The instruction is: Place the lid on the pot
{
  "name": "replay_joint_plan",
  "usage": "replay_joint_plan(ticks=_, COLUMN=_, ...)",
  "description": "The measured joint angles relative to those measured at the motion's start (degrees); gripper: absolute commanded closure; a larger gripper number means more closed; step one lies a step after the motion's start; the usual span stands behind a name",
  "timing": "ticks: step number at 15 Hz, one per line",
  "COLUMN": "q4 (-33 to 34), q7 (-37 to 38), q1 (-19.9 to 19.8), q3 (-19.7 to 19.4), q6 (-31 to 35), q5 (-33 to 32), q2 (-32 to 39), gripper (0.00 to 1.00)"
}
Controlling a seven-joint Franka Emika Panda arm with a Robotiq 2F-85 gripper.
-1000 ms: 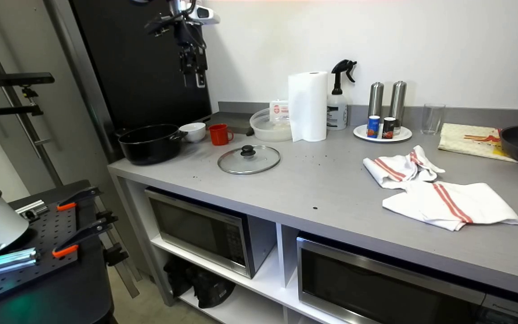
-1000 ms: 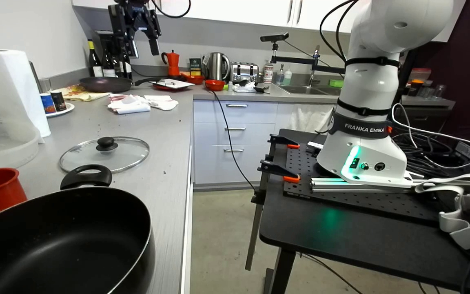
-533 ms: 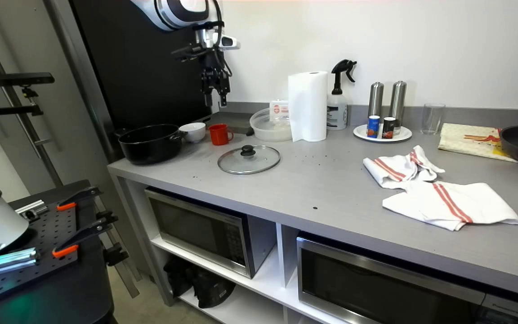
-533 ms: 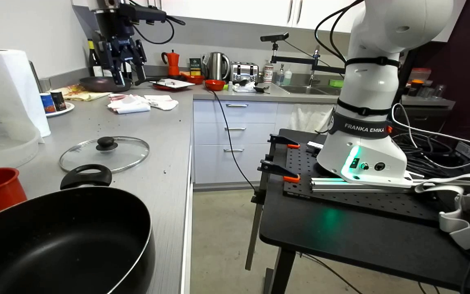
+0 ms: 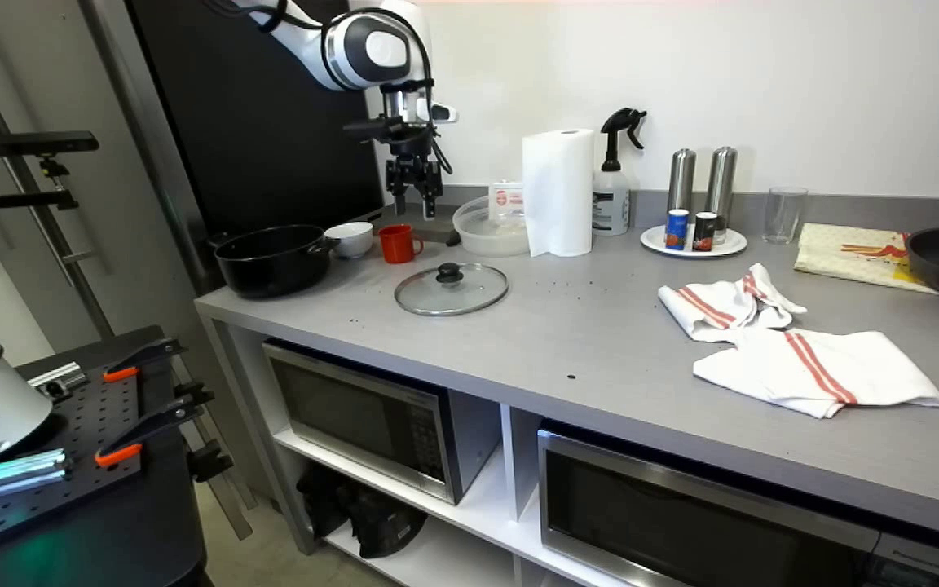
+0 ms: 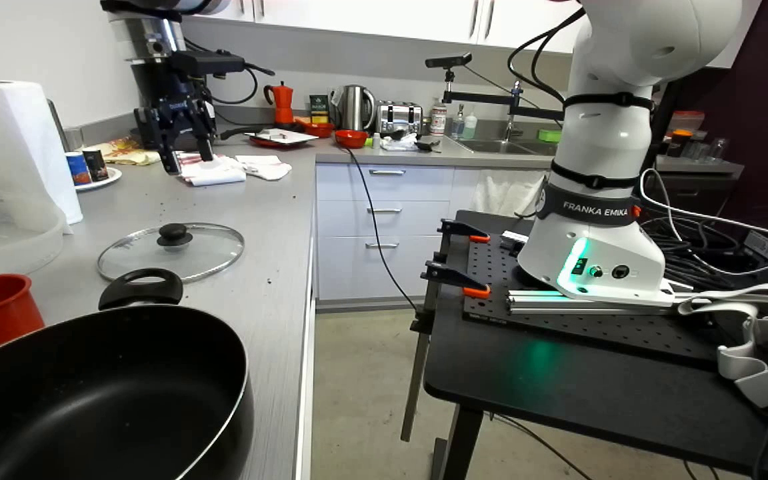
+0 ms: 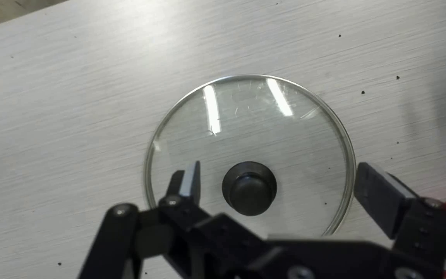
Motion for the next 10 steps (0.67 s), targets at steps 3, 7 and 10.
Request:
replay_joint_plan(ticks=3, q4=3.81, q7=-1.61, q1=0.24, q3=0.21, q6=0.05, q5=0.34, q2=4.2, gripper=0.0)
replay_joint_plan(ticks=7, q4=8.83, q7=-3.98, q1=0.31, q3=0.6, q6=0.08, q5=1.03, q2=9.47, gripper=0.0)
replay_joint_plan(ticks=10, q4=12.74, q7=-5.21, q1=0.29, q3=0.6, q6=0.03, q5=1.11, q2=12.97, gripper=0.0)
